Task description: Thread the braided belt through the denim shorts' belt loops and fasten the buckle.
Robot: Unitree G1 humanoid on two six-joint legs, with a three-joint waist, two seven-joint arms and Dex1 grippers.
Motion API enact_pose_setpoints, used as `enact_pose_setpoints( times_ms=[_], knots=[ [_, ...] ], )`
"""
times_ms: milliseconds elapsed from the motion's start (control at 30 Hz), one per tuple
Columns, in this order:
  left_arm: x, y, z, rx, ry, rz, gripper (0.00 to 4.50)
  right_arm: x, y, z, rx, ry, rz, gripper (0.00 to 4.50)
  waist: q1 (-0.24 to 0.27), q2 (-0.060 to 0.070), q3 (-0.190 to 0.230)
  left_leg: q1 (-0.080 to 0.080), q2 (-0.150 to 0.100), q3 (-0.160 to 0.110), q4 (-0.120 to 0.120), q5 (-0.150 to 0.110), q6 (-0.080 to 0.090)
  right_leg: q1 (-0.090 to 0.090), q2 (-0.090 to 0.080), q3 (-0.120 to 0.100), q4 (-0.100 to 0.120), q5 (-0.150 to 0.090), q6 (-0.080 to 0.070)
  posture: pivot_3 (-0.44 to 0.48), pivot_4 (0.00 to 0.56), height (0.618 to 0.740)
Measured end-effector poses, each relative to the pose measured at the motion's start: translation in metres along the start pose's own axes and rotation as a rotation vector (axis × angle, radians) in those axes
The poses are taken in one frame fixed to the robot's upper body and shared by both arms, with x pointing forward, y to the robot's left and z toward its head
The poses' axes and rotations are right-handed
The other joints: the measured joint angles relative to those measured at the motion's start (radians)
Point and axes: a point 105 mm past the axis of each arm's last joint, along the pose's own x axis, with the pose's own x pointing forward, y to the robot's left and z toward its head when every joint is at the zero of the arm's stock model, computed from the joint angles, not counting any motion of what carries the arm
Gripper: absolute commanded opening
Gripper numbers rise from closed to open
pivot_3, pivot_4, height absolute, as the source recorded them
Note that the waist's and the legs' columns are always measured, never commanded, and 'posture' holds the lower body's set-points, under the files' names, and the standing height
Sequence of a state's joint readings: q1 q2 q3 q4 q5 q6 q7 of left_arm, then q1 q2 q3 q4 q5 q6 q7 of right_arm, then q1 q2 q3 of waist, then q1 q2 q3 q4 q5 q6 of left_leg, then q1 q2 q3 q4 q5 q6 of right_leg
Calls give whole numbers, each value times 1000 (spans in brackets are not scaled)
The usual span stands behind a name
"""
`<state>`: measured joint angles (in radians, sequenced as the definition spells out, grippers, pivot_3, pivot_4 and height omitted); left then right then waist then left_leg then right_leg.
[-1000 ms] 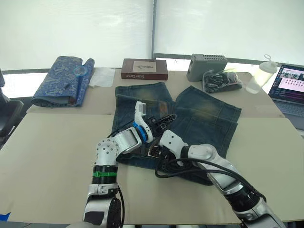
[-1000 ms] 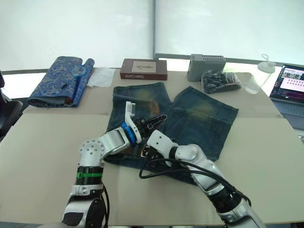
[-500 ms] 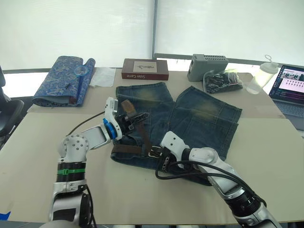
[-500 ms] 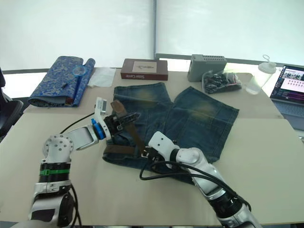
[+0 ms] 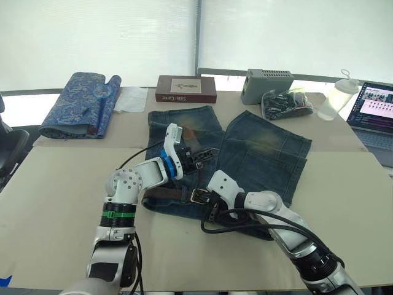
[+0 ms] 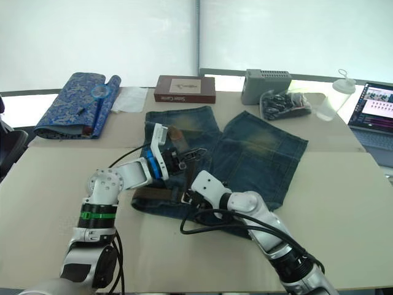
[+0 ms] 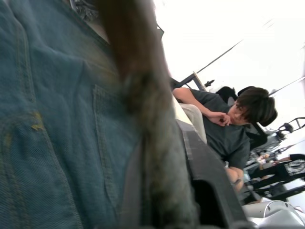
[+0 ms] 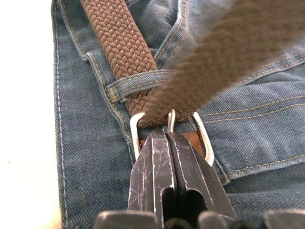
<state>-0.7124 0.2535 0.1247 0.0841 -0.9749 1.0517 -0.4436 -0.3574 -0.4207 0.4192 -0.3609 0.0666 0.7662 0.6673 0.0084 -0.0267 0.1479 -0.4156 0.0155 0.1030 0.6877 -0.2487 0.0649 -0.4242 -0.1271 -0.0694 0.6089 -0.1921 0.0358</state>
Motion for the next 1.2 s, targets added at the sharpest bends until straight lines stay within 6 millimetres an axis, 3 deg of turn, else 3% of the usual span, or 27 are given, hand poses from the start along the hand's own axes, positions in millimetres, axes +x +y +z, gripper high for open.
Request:
enact_pose_setpoints(
  times_ms=[67, 267, 533, 767, 1200],
  knots=[
    [-1, -3, 4, 12, -2, -15, 2921, 0, 1, 0, 2, 0, 1, 0, 0, 0, 0, 0, 0, 0, 0, -1, -1, 1, -1, 0, -1, -1, 2, 0, 150, 740],
    [-15, 3, -1, -10, 58, 2, 2921, 1, 2, 0, 6, -5, 7, 0, 0, 0, 0, 0, 0, -1, 0, -1, -1, 0, -1, 0, 0, -2, 3, 0, 150, 740],
    [-62, 5, 3, 68, 214, -45, 2921, 2, 4, 0, 7, -6, 12, 0, -1, 1, 0, 0, -1, -1, -3, -1, -3, -3, -1, -1, 0, -7, -6, 0, 150, 740],
    [-76, 6, -6, 160, 350, -92, 2921, 2, 4, 0, 6, -5, 16, 0, 1, 1, 0, 1, -1, -1, -6, -1, -5, -5, -2, -1, -1, -8, -7, 0, 150, 740],
    [-101, 29, -21, 568, 617, -183, 2921, 2, 5, 1, 4, -7, 22, 0, 2, 1, 0, 0, -1, 0, -8, 0, -5, -9, -3, -1, -1, -9, -10, 0, 150, 740]
  ],
)
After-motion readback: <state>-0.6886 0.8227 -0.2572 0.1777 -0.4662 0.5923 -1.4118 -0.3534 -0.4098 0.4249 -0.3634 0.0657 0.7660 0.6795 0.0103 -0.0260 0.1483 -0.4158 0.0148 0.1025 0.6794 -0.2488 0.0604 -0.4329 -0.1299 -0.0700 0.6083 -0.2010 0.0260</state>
